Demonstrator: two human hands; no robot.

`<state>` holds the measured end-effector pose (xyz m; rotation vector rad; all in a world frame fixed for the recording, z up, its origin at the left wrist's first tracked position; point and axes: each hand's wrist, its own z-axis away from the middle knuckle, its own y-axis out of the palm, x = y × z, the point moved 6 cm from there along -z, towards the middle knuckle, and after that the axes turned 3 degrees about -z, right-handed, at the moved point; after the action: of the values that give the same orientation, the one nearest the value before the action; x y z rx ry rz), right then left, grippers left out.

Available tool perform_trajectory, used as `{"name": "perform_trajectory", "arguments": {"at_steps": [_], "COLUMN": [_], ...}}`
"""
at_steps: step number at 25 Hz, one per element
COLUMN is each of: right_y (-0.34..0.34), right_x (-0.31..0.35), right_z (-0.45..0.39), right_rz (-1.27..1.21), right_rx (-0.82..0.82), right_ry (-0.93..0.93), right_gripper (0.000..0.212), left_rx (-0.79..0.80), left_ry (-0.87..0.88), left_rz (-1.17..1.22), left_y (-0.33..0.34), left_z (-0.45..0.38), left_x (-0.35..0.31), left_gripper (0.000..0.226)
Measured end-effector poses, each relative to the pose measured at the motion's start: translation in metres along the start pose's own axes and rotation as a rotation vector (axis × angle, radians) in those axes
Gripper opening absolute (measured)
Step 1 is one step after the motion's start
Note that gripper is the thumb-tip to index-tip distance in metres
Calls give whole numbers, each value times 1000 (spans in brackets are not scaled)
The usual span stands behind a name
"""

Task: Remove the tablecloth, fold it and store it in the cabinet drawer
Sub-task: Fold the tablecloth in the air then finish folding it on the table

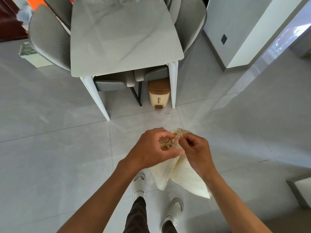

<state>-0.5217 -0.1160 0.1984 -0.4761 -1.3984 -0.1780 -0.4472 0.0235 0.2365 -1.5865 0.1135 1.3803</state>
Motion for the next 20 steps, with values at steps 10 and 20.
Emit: {"name": "perform_trajectory", "arguments": {"at_steps": [10, 20], "right_y": [9, 17], "right_x": [-3, -53], "right_z": [-5, -2], "right_rz": [66, 359], "right_rx": [-40, 316], "right_ry": [-16, 151], "right_gripper": [22, 46], "left_rx": [-300, -496], "left_ry": [-2, 97], "left_rz": [-285, -189], "left_y": [-14, -148], "left_z": [-7, -40], "left_x": [-3, -67], "left_gripper": [15, 11]}}
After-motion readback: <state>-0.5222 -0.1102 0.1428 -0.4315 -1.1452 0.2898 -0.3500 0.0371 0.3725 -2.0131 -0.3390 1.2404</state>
